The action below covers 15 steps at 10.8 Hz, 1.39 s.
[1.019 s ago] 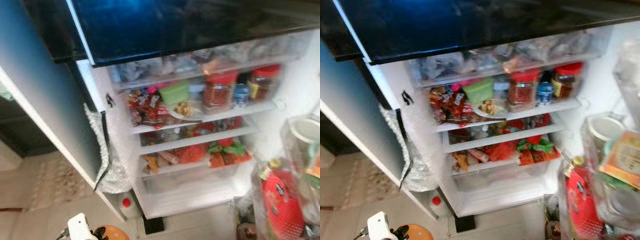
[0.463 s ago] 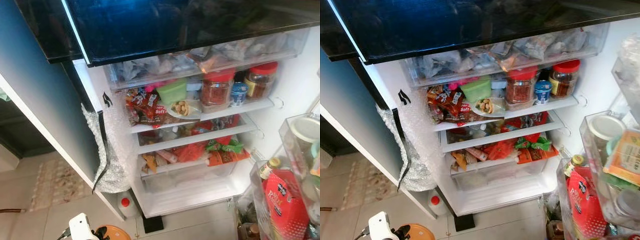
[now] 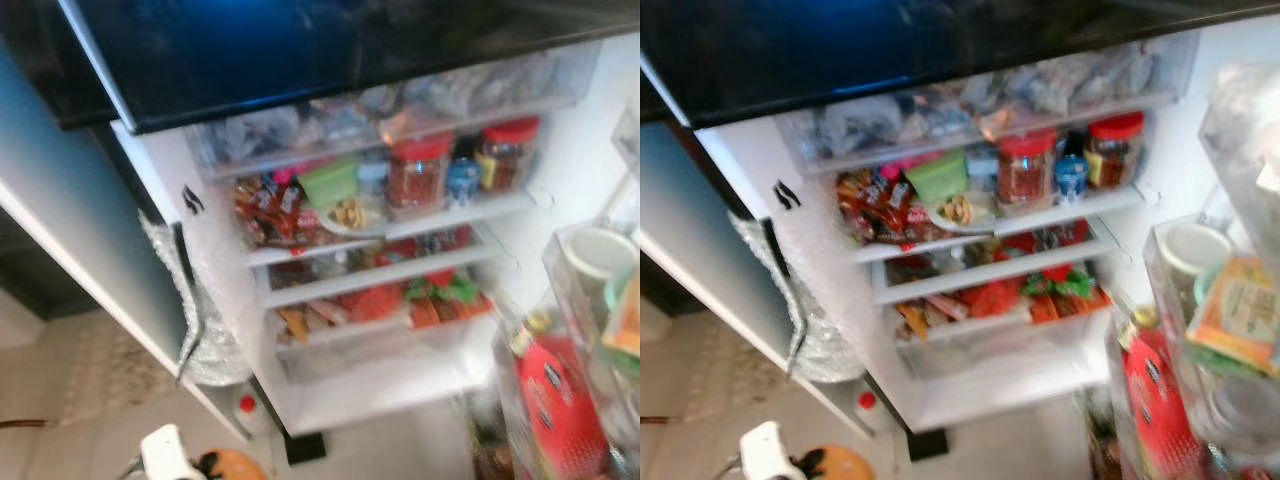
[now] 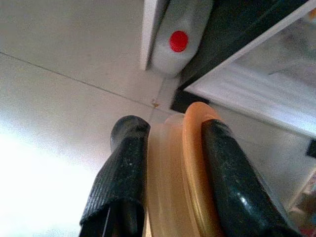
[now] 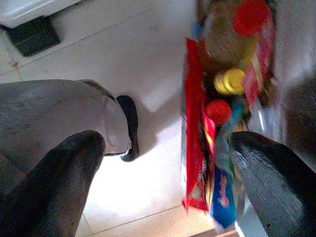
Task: Restocking fridge
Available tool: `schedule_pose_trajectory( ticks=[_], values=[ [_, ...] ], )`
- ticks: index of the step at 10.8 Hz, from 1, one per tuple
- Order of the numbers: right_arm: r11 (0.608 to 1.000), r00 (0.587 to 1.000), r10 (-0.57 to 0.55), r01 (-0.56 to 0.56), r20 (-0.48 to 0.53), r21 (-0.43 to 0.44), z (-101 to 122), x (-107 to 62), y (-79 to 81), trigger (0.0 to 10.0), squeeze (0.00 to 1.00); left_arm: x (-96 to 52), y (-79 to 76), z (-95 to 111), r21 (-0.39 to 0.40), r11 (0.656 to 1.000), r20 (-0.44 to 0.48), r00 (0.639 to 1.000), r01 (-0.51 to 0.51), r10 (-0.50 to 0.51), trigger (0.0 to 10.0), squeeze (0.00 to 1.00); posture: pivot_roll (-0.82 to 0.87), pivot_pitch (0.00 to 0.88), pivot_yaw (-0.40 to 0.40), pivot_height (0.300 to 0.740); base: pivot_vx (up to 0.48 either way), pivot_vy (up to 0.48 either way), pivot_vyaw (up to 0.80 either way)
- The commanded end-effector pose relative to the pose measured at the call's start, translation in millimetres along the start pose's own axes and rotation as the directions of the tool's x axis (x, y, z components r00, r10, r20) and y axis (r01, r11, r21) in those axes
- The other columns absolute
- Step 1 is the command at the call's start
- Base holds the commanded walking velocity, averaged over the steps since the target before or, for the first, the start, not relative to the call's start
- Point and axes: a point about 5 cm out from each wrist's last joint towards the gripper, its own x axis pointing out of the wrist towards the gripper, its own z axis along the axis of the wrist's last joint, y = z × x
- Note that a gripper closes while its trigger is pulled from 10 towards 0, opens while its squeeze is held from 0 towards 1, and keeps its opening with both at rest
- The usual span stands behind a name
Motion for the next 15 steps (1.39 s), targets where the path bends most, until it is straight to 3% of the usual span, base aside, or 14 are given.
schedule_pose_trajectory(
  ticks=[1,6,15],
  values=[
    [1.000,0.999,0.020,-0.020,-0.036,-0.004,-8.4,-0.2,6.5,10.0,0.00,-1.4,11.3,2.6,0.013,0.999,0.008,0.999,-0.031,0.031,10.0,0.00,-0.14,0.021,0.092,0.740,0.000,0.000,0.00],
    [0.999,0.999,0.027,-0.028,-0.043,-0.024,-8.7,-0.1,7.1,10.0,0.00,-0.5,7.5,5.3,0.008,1.000,0.017,1.000,-0.008,0.008,10.0,0.00,-0.14,0.022,0.092,0.740,0.000,0.000,0.00],
    [0.999,0.998,0.036,-0.037,-0.046,-0.036,-8.4,-0.1,7.6,10.0,0.00,-0.5,7.7,4.6,0.015,1.000,0.013,1.000,-0.013,0.013,10.0,0.00,-0.15,0.024,0.093,0.740,0.000,-0.277,0.00]
  ],
)
